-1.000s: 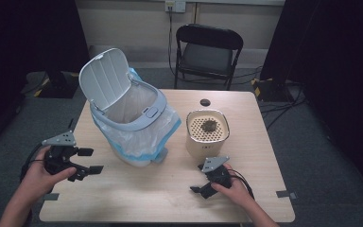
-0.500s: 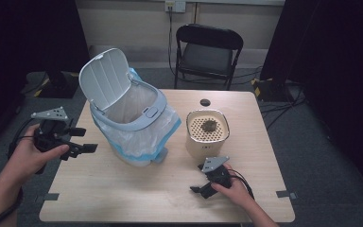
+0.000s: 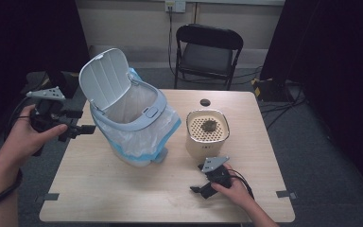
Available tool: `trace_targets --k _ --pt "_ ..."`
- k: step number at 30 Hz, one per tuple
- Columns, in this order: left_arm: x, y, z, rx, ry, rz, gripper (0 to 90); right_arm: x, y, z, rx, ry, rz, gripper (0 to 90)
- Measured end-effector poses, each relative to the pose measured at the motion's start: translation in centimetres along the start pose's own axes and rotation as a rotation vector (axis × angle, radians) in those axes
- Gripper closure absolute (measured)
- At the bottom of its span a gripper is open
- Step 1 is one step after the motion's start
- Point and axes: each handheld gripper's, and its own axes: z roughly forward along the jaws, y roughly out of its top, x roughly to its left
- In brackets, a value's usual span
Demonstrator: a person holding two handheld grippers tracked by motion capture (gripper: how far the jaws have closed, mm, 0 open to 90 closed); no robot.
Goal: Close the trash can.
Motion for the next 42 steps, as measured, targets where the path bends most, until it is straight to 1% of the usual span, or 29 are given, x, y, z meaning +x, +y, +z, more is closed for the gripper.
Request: trace_targets --k 4,5,7,10,11,12,14,15,19,22,24,26,29,32,33,34,36,38,39,41,42 --pt "0.0 1.2 0.2 -0.002 0.006 0.019 15.9 0.0 0.0 0.0 0.000 0.000 0.000 10.2" --pt "0.0 1.5 0.2 -0.010 0.008 0.018 15.9 0.0 0.0 0.0 0.000 0.000 -0.001 10.2" --pt "0.0 2.1 0.2 -0.009 0.014 0.021 15.9 0.0 0.0 0.0 0.000 0.000 0.000 10.2" --pt "0.0 2.9 0.3 -0.009 0.020 0.033 15.9 0.0 0.0 0.0 0.000 0.000 -0.001 10.2" --pt "-0.1 3.1 0.4 -0.018 0.015 0.032 15.9 0.0 0.0 0.0 0.000 0.000 -0.001 10.2" --pt "-0.1 3.3 0.4 -0.016 0.017 0.034 15.9 0.0 0.0 0.0 0.000 0.001 0.000 10.2" --pt "-0.2 3.8 0.5 -0.021 0.032 0.036 15.2 0.0 0.0 0.0 0.000 0.000 0.000 10.2" --pt "-0.3 4.0 0.6 -0.015 0.041 0.041 15.2 0.0 0.0 0.0 0.000 0.000 -0.001 10.2" --pt "-0.4 4.4 0.7 0.001 0.057 0.044 14.6 0.0 0.0 0.0 0.000 0.002 0.000 10.2" --pt "-0.7 4.6 0.8 0.001 0.056 0.034 11.3 0.0 0.0 0.0 0.000 0.002 -0.001 10.2" --pt "-0.9 4.8 0.7 0.008 0.048 0.044 11.1 0.0 0.0 0.0 0.000 0.002 -0.001 10.2" --pt "-1.2 5.0 0.6 -0.001 0.027 0.050 12.3 0.0 0.0 0.0 0.000 0.002 -0.001 10.2" --pt "-2.0 5.5 0.4 -0.013 0.008 0.088 15.2 0.0 0.0 0.0 0.000 0.002 -0.001 10.2" --pt "-2.9 6.0 0.6 0.012 0.022 0.123 14.8 0.0 0.0 0.0 0.000 0.002 -0.001 10.2" --pt "-3.2 6.1 0.7 0.021 0.023 0.130 14.9 0.0 0.0 0.0 0.000 0.002 -0.001 10.1" --pt "-3.4 6.2 0.7 0.029 0.021 0.147 15.0 0.0 0.0 0.0 0.000 0.002 -0.001 10.1" --pt "-3.8 6.4 0.8 0.024 0.010 0.154 15.2 0.0 0.0 0.0 0.001 0.000 0.000 10.1" --pt "-4.1 6.6 0.8 0.026 0.001 0.152 15.6 0.0 0.0 0.0 0.000 -0.002 0.001 10.1" --pt "-4.2 6.7 0.8 0.028 -0.004 0.158 15.9 0.0 0.0 0.0 0.001 -0.001 0.002 10.1" --pt "-4.4 6.8 0.7 0.033 -0.012 0.155 17.8 0.1 0.0 0.0 0.001 -0.002 0.003 10.0" --pt "-4.4 6.8 0.7 0.032 -0.022 0.162 19.5 0.1 0.0 0.0 0.001 -0.004 0.004 10.0"
